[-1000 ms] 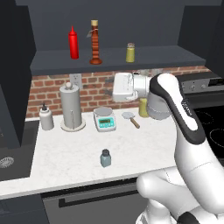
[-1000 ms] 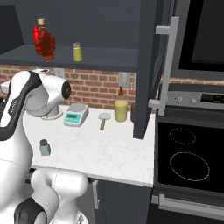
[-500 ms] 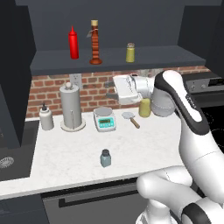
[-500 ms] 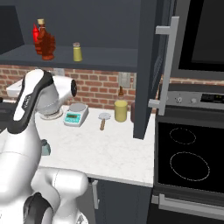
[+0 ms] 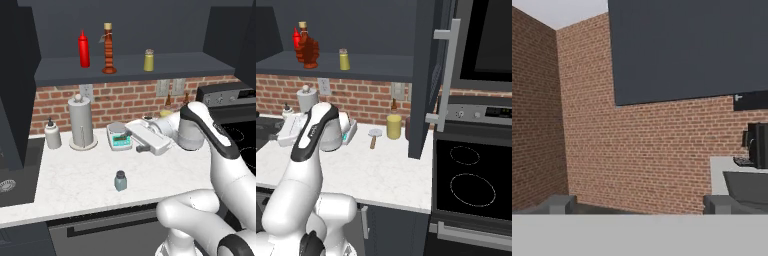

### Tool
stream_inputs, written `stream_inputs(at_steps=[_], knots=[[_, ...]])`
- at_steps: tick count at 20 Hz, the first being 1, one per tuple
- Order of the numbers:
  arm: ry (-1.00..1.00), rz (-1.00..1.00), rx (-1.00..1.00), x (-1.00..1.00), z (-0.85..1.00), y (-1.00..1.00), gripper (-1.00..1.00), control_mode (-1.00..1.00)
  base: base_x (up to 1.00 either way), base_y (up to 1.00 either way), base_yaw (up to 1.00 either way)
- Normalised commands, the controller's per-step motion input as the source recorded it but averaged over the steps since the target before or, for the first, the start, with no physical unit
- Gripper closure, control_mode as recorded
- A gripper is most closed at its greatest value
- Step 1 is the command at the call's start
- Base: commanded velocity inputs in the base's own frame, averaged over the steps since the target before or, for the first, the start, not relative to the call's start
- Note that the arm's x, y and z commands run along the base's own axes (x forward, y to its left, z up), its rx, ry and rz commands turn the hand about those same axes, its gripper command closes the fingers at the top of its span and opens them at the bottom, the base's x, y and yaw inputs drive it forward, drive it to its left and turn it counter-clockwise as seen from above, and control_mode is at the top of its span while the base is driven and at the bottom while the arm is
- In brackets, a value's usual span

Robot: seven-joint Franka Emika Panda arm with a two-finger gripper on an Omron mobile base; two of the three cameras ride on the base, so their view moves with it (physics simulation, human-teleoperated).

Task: Put the shaker and condiment bottle from the counter next to their counterparts in the cabinet.

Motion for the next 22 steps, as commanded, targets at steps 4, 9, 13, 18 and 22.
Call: stream_inputs(at_steps=[4, 9, 13, 18, 22], knots=[[0.00, 0.06, 0.00, -0.02, -0.12, 0.00, -1.00, -1.00, 0.00, 0.00, 0.00], [0.01, 0.00, -0.16, -0.04, -0.16, -0.06, -1.00, -1.00, 0.00, 0.00, 0.00], [0.10, -0.03, -0.44, -0.06, -0.54, -0.36, -1.00, -1.00, 0.00, 0.00, 0.00], [0.08, -0.10, -0.46, -0.04, -0.55, -0.38, -1.00, -1.00, 0.00, 0.00, 0.00], [0.00, -0.02, -0.04, 0.00, -0.09, 0.00, -1.00, -1.00, 0.00, 0.00, 0.00]])
